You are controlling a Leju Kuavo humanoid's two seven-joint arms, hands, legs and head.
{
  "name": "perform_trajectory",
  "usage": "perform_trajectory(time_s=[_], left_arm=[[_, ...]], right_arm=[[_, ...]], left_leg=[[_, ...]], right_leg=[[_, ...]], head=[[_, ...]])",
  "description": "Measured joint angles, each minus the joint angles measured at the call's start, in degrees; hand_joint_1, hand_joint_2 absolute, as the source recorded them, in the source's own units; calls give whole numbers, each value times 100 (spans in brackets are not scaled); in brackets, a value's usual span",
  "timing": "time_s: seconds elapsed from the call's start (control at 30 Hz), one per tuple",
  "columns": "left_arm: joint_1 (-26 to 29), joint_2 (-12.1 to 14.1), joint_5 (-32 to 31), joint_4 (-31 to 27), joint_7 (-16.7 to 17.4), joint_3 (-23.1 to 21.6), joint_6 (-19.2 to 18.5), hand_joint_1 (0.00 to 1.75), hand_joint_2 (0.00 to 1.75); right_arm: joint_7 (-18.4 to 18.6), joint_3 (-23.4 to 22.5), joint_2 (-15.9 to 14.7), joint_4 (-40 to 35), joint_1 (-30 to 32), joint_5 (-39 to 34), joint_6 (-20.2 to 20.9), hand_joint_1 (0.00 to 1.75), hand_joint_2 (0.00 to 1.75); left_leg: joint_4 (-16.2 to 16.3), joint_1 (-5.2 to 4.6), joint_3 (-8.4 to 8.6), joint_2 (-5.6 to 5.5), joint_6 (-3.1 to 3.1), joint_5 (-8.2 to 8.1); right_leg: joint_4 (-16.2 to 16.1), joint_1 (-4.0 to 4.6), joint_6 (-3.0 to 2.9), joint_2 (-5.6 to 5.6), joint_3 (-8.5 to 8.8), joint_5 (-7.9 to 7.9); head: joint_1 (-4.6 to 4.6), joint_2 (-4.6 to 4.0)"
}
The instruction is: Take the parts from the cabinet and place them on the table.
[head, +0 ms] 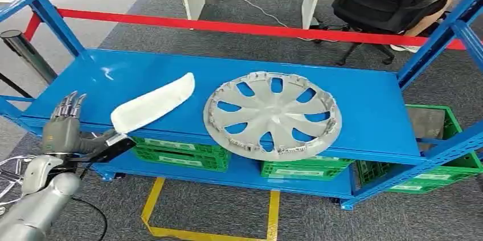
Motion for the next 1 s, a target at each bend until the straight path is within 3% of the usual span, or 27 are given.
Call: perform_trajectory(time_s=[0.6,1.0], left_arm=[[-391,-183,162,763,-94,-52,-190,0,175],[-223,-286,299,907,-442,-346,-479,0,175]], right_arm=[[0,184,-164,299,-26,0,-70,0,0],[0,205,-225,391,-27,-4,-66,0,0]], left_leg=[[1,0,-1,0,1,0],[1,-1,-2,0,1,0]], right_leg=[[0,0,0,0,-1,0],[-1,0,0,0,-1,0]], head=[[2,0],[-2,0]])
